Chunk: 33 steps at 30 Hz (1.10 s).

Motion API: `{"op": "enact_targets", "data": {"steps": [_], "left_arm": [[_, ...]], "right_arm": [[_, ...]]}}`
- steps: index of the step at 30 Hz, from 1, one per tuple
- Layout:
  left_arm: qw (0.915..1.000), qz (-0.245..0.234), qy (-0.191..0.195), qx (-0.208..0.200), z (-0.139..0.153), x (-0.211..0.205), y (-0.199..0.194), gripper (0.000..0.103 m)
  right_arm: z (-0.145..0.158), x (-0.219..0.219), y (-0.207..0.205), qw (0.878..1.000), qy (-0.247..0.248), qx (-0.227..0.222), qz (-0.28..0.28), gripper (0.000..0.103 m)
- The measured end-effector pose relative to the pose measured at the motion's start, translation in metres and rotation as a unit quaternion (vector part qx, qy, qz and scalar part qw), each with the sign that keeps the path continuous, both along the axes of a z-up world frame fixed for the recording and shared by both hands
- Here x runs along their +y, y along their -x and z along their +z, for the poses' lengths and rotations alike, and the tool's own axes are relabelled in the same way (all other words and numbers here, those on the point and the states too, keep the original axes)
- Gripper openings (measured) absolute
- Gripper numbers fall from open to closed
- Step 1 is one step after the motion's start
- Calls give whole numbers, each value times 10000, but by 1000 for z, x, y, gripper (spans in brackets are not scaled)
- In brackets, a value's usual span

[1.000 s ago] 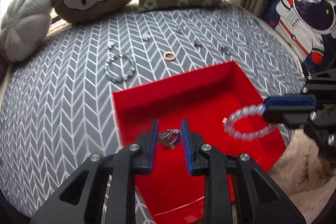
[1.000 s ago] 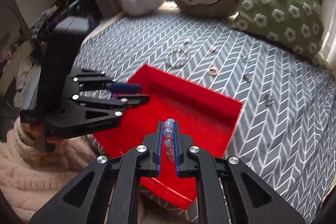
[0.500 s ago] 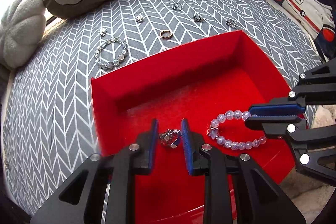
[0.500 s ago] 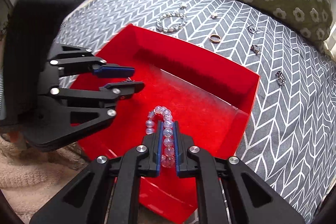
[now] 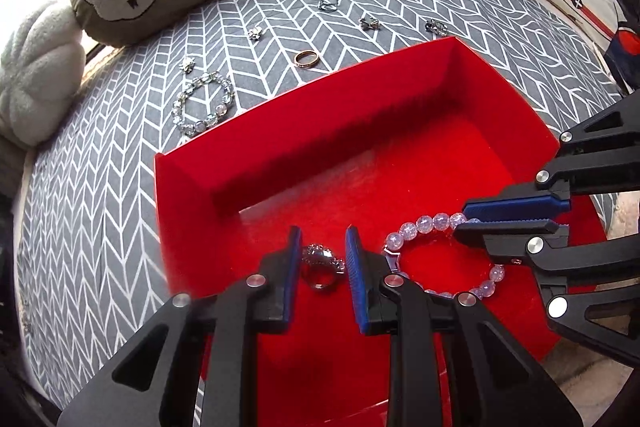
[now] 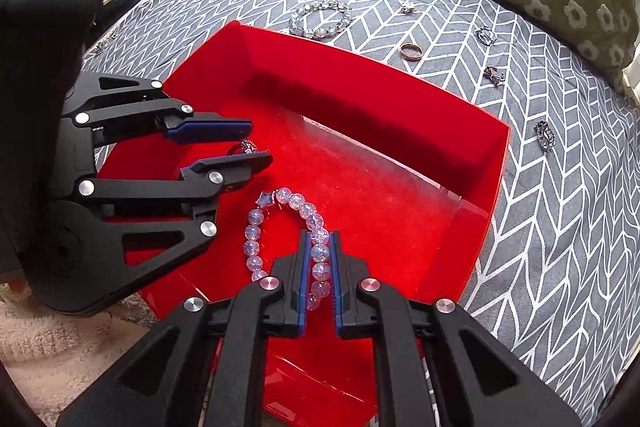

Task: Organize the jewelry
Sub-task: 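Carry the ring and bracelet into the red tray and open both tools, then grasp the dark-stone silver ring with the right tool while the left tool grasps a clear beaded bracelet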

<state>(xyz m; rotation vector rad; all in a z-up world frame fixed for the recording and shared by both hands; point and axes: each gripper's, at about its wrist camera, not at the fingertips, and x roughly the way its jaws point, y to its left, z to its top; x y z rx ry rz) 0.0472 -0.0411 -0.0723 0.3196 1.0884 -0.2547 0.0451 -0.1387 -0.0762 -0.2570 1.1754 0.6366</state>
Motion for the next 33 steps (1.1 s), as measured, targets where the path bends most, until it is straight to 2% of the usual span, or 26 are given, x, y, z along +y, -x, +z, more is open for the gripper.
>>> {"op": "enact_targets", "data": {"steps": [12, 24, 25, 27, 28, 29, 31, 33], "left_arm": [[9997, 124, -33, -189, 7, 2, 1, 22], [9969, 341, 323, -626, 42, 19, 10, 22], [9963, 381, 372, -681, 49, 23, 9, 26], [9947, 422, 446, -822, 63, 29, 5, 45], [9932, 478, 471, -952, 74, 34, 1, 61], [9914, 543, 484, -1092, 83, 40, -3, 71], [9879, 684, 531, -1288, 99, 51, -12, 82], [9852, 823, 577, -1389, 111, 61, -24, 85]], "right_arm": [[4, -2, 5, 9997, 129, -121, -159, 10], [32, -19, 6, 9985, -360, -225, -334, 10], [39, -22, 5, 9980, -428, -283, -361, 10], [62, -29, -1, 9961, -594, -466, -461, 12], [73, -35, -7, 9947, -683, -527, -551, 24], [83, -40, -13, 9931, -773, -589, -660, 53], [107, -53, -26, 9867, -1030, -876, -898, 78], [125, -61, -42, 9829, -1026, -1089, -1078, 79]]}}
